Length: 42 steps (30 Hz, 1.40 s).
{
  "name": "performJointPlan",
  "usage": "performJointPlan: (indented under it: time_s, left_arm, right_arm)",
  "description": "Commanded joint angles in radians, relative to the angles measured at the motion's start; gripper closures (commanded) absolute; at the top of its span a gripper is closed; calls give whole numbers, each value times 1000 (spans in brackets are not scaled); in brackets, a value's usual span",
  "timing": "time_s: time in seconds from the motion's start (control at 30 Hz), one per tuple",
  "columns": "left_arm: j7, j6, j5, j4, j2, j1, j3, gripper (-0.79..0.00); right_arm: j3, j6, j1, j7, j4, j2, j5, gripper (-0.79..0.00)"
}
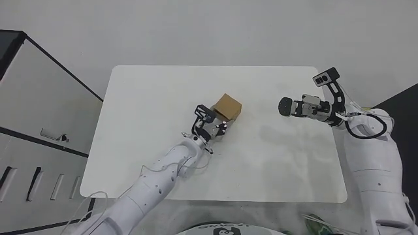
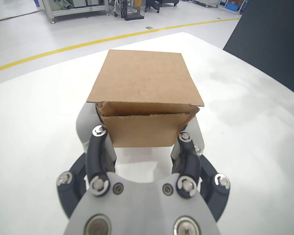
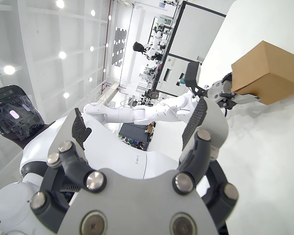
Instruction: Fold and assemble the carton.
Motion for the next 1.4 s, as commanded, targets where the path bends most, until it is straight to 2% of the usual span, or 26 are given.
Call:
performJointPlan:
  time_s: [0.0,0.2,0.7,0.8,1.03,1.2,1.3,1.37]
  left_arm:
    - [-56,-59,18,-85,23,32,-45,0]
    - [-223,-194,51,-346,78,141,-171,0]
    - [-225,-201,58,-367,81,146,-182,0]
    - [-232,-229,69,-436,97,173,-243,0]
    - [-368,-448,56,-726,155,319,-464,0]
    - [-473,-593,-69,-890,181,391,-588,0]
    - [-566,-586,-98,-974,189,405,-632,0]
    - [-566,-586,-98,-974,189,405,-632,0]
  right_arm:
    - [0,0,0,0,0,0,0,-785]
    - [0,0,0,0,0,0,0,-785]
    - [0,0,0,0,0,0,0,-785]
    - [0,0,0,0,0,0,0,-785]
    - [0,0,0,0,0,0,0,-785]
    - [0,0,0,0,0,0,0,-785]
    - [0,0,0,0,0,0,0,-785]
    - [0,0,0,0,0,0,0,-785]
